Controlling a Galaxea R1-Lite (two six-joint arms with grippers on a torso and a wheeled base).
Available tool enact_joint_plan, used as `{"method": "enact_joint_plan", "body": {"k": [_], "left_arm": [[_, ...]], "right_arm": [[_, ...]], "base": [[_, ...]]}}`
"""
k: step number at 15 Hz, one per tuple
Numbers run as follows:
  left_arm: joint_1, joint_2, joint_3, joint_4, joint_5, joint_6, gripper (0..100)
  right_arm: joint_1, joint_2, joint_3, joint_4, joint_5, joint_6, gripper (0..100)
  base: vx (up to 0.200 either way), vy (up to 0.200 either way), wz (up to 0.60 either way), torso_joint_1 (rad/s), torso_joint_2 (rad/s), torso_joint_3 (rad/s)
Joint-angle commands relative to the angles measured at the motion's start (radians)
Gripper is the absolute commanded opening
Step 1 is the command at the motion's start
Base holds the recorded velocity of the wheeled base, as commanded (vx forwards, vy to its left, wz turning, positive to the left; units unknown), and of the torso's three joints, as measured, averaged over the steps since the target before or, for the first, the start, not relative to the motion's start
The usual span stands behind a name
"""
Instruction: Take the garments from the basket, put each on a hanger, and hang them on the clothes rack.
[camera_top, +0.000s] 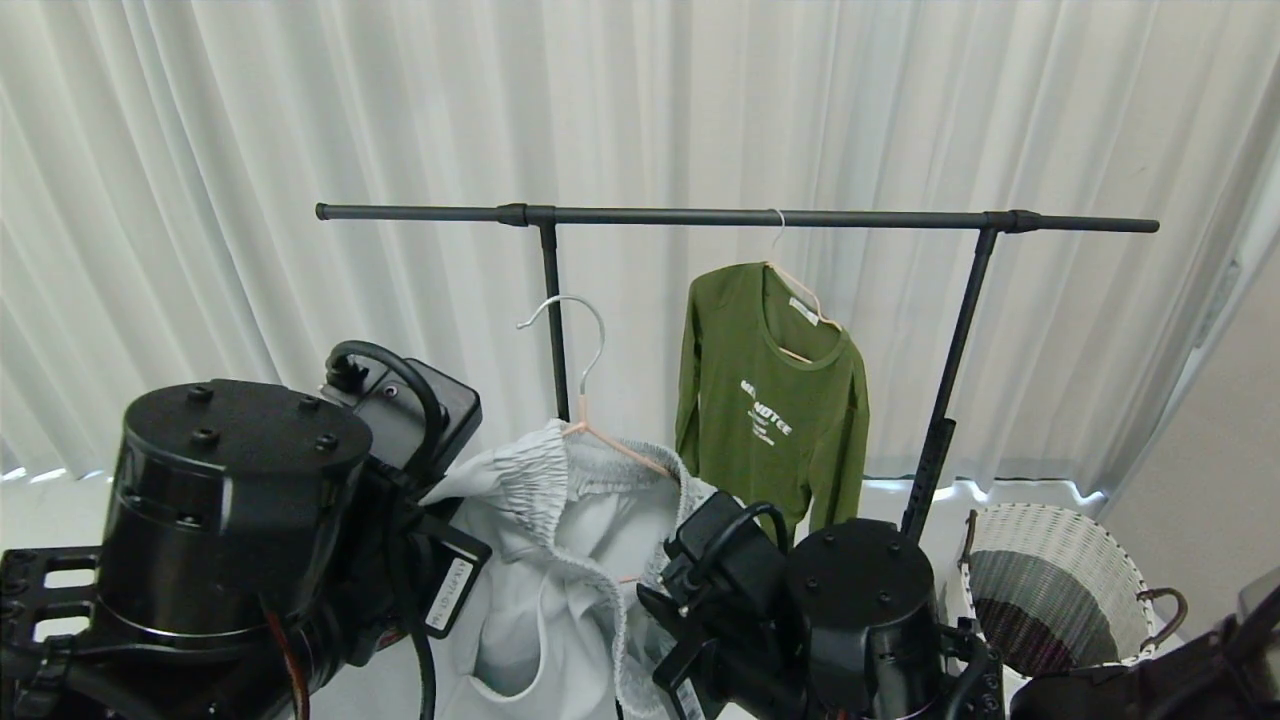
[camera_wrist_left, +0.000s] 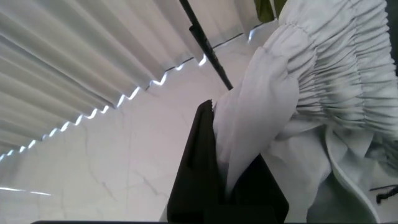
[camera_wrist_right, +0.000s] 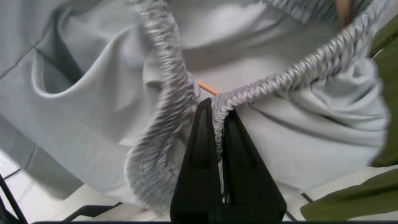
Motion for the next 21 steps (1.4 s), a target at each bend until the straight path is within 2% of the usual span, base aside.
{"method": "enact_joint_plan", "body": {"k": [1,2,7,10,13,17,19,21], "left_arm": [[-0.001,0.021,-0.019,-0.001,0.002,-0.032,0],[-0.004,0.032,-0.032,-0.001,0.003,-0.066,0],[-0.027,0.029,-0.029,-0.030,0.000,-0.073,0],[-0.055,0.029,0.006,-0.092,-0.018,-0.072,0],[-0.064,0.021,0.058,-0.184,-0.083,-0.047,0],[-0.064,0.026,0.106,-0.277,-0.130,-0.030,0],[-0.067,0.018,0.123,-0.302,-0.169,-0.029,0],[-0.072,-0.005,0.159,-0.306,-0.235,-0.011,0]], "right_arm": [[-0.001,0.011,-0.005,0.000,-0.001,0.009,0],[0.000,0.011,-0.006,0.000,-0.002,0.009,100],[-0.016,-0.033,0.036,0.000,-0.004,0.009,100],[-0.056,-0.122,0.145,-0.002,0.005,0.003,100],[-0.102,-0.252,0.257,0.000,0.067,-0.016,100],[-0.107,-0.395,0.363,0.023,0.085,-0.037,100],[-0.113,-0.484,0.403,0.075,0.099,-0.048,100],[-0.138,-0.607,0.397,0.224,0.119,-0.051,100]], "base": [[0.000,0.000,0.00,0.000,0.00,0.000],[0.000,0.000,0.00,0.000,0.00,0.000],[0.000,0.000,0.00,0.000,0.00,0.000],[0.000,0.000,0.00,0.000,0.00,0.000],[0.000,0.000,0.00,0.000,0.00,0.000],[0.000,0.000,0.00,0.000,0.00,0.000],[0.000,0.000,0.00,0.000,0.00,0.000],[0.000,0.000,0.00,0.000,0.00,0.000]]}}
